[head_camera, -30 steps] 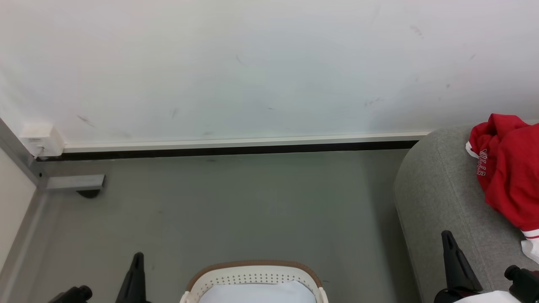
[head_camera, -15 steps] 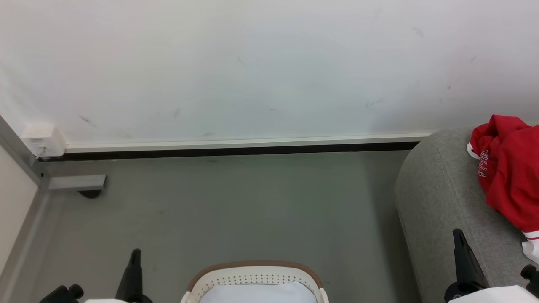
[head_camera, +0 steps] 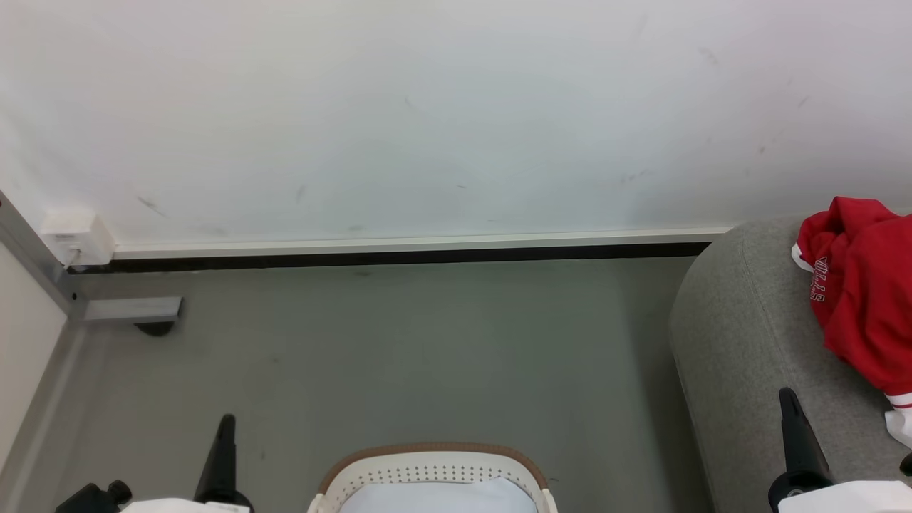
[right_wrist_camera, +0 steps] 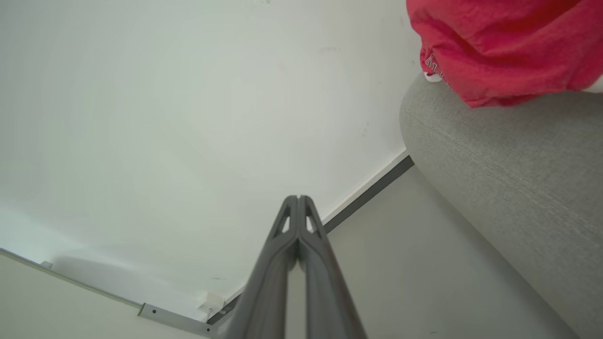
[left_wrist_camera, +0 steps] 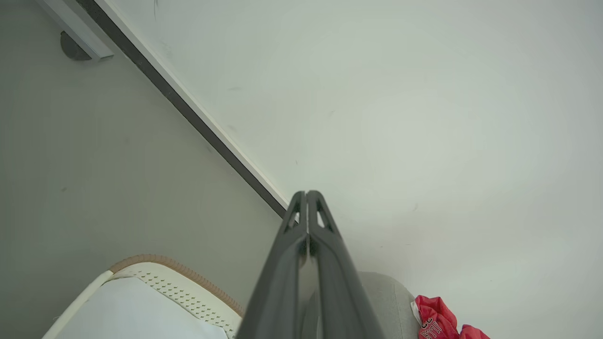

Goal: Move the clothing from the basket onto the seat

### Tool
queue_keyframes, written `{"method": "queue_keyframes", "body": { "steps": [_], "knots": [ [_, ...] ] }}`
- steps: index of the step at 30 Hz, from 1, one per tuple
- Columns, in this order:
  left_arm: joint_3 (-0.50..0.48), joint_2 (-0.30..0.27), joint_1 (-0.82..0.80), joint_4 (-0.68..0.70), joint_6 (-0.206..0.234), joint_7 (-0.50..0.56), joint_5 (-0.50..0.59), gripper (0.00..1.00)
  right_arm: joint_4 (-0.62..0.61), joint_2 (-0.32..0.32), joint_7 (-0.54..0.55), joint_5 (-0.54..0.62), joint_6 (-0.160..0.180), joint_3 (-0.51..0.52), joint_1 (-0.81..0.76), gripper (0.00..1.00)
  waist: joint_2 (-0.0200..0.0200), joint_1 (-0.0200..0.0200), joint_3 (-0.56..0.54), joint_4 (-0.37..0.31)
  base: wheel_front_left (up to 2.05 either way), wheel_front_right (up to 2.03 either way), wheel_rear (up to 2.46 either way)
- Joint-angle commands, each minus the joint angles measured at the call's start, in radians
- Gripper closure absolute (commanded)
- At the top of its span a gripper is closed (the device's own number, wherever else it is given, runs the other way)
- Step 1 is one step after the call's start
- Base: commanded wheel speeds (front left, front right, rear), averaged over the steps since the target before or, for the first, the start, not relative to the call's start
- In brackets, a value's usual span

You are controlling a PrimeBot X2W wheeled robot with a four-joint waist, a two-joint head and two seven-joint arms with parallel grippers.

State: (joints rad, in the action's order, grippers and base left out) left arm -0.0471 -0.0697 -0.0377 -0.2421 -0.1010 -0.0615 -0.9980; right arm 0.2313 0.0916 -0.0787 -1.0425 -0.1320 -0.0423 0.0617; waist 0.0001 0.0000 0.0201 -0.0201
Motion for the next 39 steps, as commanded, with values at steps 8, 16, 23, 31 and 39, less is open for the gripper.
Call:
{"method": "queue_keyframes", "body": {
  "steps": [8,16,23,31,39],
  "knots": [
    [-0.015,0.001,-0.029,0.008,-0.008,0.029,-0.104,1.0,-0.003,-0.002,0.028,-0.1,0.001,0.026,0.03,1.0,-0.0001,0.0,-0.002,0.002,0.0,0.0,0.0],
    [-0.024,0.004,-0.036,0.007,-0.012,0.052,-0.184,1.0,-0.001,-0.006,0.051,-0.175,0.001,0.042,0.032,1.0,-0.0001,0.0,-0.004,0.004,0.0,0.0,0.0],
    [-0.03,0.006,-0.043,0.005,-0.015,0.071,-0.247,1.0,0.001,-0.009,0.069,-0.236,0.001,0.056,0.035,1.0,-0.0001,0.0,-0.005,0.006,0.0,0.0,0.0],
    [-0.037,0.008,-0.048,0.004,-0.018,0.09,-0.316,1.0,0.003,-0.011,0.089,-0.301,0.001,0.072,0.039,1.0,-0.0001,0.0,-0.007,0.008,0.0,0.0,0.0],
    [-0.044,0.011,-0.055,0.002,-0.022,0.108,-0.38,1.0,0.005,-0.014,0.108,-0.361,0.002,0.086,0.042,1.0,-0.0001,0.0,-0.009,0.01,0.0,0.0,0.0]
  ]
}}
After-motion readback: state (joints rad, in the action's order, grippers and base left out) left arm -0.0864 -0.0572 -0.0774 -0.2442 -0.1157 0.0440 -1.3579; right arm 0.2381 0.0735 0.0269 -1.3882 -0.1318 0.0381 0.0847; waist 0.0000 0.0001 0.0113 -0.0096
